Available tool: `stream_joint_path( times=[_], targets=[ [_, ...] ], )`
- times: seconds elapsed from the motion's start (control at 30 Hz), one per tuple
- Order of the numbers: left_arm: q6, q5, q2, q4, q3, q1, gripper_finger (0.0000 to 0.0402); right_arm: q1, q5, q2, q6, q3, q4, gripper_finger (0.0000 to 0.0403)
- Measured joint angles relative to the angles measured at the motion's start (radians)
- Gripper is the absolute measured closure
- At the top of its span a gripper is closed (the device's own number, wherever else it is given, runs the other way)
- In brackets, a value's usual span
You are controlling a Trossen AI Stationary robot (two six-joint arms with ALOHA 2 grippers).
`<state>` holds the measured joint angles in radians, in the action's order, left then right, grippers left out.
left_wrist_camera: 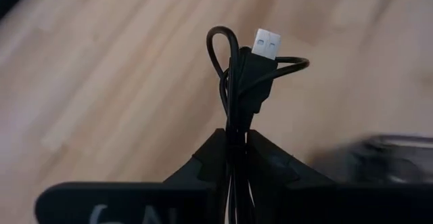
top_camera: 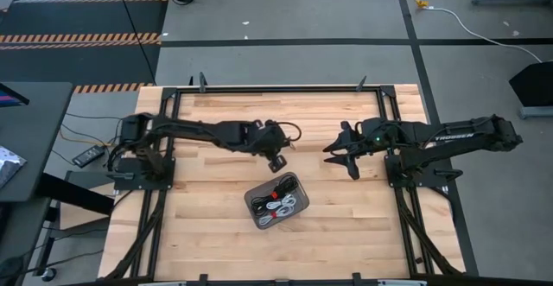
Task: Pick and place USB-C Cables
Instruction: Put the black charger cable into the black bin
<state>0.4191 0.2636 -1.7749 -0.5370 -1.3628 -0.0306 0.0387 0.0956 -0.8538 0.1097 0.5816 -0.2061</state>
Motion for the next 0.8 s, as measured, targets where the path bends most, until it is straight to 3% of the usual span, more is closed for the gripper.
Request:
stream_joint_path(
  times=[0.23, 0.8],
  targets=[
    [0.119, 0.007, 0.061, 0.014, 0.0, 0.114, 0.0352, 0.0, 0.0, -0.017, 0.0, 0.0, 0.005, 0.0237],
    [0.314, 0.048, 0.054, 0.052, 0.001, 0.328, 0.0352, 0.0, 0.0, -0.034, -0.008, 0.0, -0.019, 0.0237]
  ],
)
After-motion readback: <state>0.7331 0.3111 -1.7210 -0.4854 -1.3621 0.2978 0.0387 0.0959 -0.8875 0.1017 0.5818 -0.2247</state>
